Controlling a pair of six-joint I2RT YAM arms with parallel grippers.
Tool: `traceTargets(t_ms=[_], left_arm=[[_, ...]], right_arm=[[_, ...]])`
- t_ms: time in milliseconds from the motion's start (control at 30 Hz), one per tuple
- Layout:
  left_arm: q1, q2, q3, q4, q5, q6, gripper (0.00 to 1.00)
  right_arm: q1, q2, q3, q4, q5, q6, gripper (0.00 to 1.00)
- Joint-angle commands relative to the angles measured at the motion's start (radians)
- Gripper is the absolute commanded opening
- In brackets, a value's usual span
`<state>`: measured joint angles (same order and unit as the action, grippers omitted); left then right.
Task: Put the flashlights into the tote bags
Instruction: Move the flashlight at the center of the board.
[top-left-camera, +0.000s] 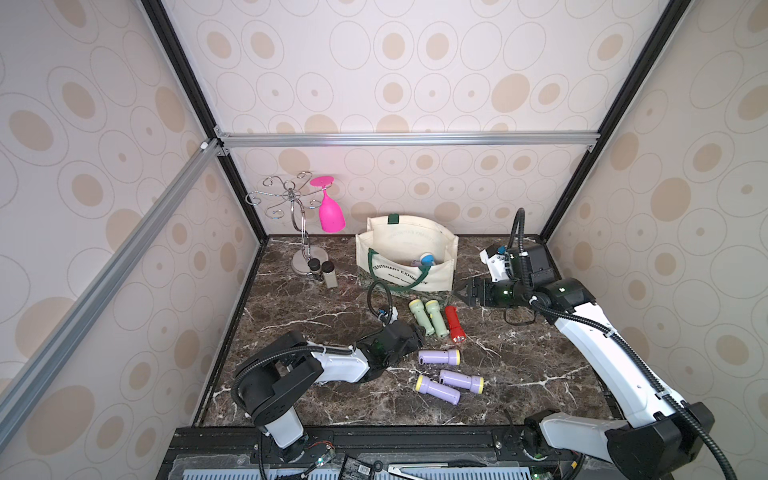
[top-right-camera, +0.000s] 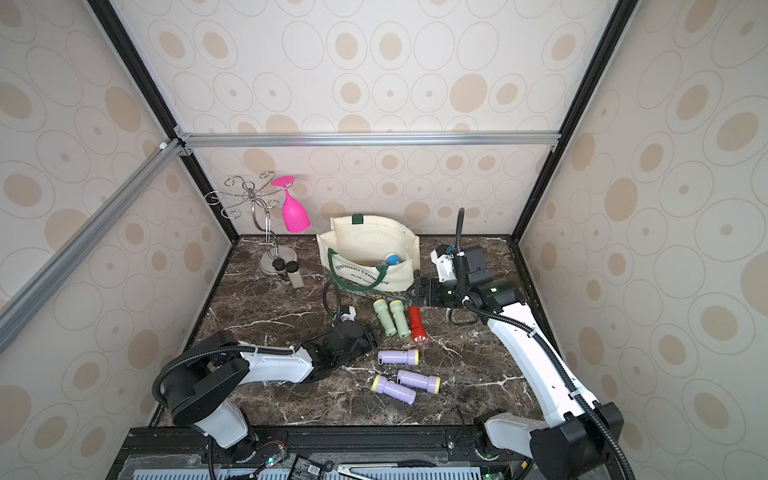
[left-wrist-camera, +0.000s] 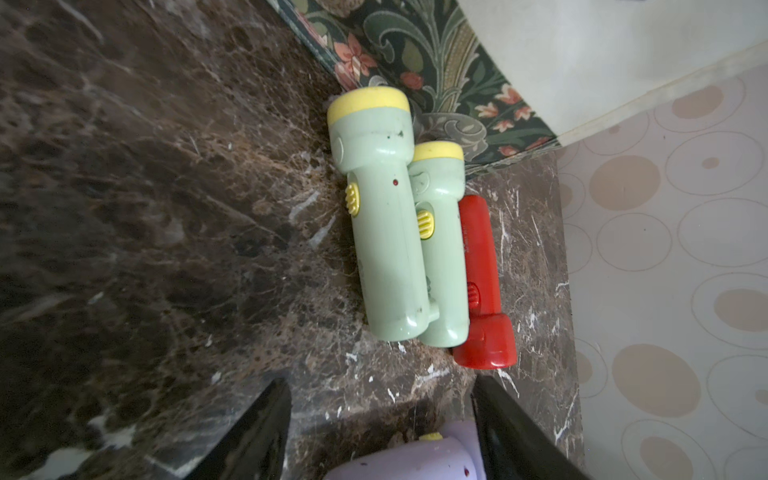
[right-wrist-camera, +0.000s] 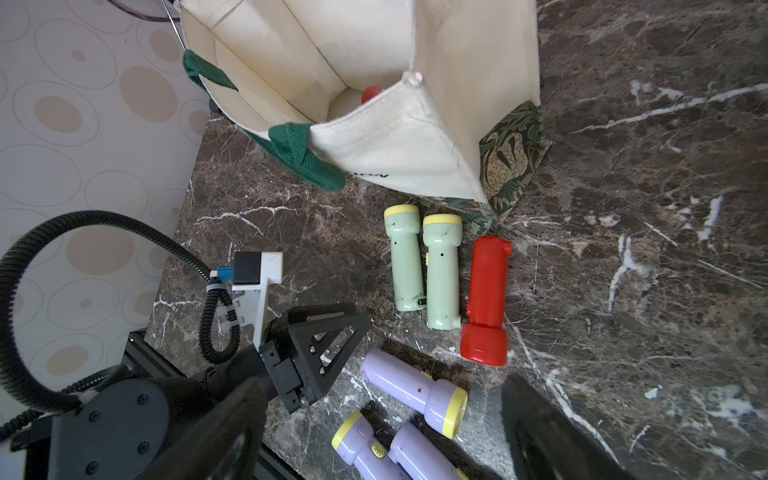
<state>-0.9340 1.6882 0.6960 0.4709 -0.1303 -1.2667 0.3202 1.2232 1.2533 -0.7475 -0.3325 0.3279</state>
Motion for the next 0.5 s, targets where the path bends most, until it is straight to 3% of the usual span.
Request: traceTargets(t_ms=[0,467], left_arm=[[-0.004,0.037,0.073,0.014,-0.011,-0.025,0.68],[0.01,0.189,0.196,-0.03,0.024,-0.048,0.58]], right_arm=[[-0.003,-0.028,-0.012,0.007,-0.001,-0.016,0.9],[-0.017,-0.007,0.001,0.014,-0.013,-0.021,0.9]])
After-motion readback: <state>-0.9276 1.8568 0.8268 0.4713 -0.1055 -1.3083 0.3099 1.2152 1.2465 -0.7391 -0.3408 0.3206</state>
